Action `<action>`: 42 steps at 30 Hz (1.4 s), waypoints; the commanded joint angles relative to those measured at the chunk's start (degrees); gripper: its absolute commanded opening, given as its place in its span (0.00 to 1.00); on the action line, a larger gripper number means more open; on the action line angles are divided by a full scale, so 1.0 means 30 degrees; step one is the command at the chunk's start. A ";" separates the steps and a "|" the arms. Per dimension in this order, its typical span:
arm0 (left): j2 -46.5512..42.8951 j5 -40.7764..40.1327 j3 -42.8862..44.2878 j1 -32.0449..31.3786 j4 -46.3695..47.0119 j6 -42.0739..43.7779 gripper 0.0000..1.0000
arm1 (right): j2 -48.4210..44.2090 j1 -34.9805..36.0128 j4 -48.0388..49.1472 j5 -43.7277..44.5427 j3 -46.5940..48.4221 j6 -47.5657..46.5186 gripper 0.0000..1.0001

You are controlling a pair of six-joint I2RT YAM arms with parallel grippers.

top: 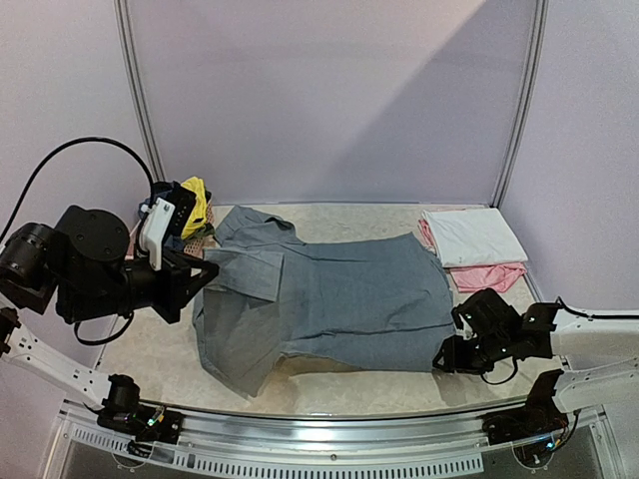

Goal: Fold and stack the mixed laundry pile
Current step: Pick up the flattened shirt from the center of the board.

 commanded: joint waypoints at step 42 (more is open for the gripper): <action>0.2346 0.0949 0.3743 0.1280 0.0467 0.3986 0.00 | -0.1956 0.0119 -0.5763 0.4214 0.3568 -0.0096 0.00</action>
